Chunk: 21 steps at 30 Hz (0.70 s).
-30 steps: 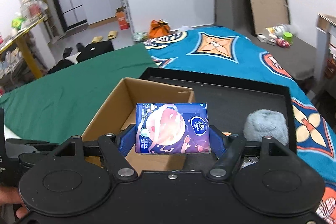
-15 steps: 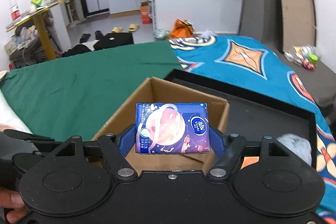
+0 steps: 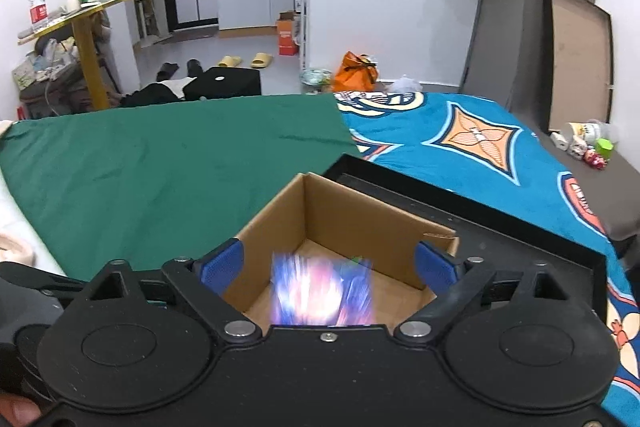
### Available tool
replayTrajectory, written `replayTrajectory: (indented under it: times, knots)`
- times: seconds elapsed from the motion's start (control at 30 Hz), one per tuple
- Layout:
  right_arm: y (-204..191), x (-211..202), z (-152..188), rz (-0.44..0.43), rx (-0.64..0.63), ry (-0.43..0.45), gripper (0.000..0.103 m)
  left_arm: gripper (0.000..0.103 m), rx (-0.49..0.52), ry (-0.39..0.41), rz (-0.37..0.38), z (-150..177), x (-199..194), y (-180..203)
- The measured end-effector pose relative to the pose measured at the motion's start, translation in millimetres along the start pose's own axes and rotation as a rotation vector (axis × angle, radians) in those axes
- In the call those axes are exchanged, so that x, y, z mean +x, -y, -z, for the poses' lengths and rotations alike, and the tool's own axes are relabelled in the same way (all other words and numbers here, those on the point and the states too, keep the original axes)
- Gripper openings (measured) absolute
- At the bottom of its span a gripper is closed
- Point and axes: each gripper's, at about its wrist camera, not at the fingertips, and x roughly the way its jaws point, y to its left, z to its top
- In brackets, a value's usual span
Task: Organize soft objects
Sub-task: 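Lift the tissue pack with the right gripper and release it into the box, then move the right gripper to the bubble-wrap bag and grasp it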
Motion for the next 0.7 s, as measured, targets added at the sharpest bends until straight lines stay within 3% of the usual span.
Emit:
replayTrajectory:
  times: [0.53,0.7]
  knots:
    - [45.3,-28.8,36.7,0.045,0.215,0.009,0.093,0.013,0.022,0.025,-0.024,-0.1,-6.3,4.5]
    - [61.4,-34.3,52.2,0.067,0.260,0.000,0.093,0.024,0.025,0.035,-0.025,0.9,-8.0,5.2]
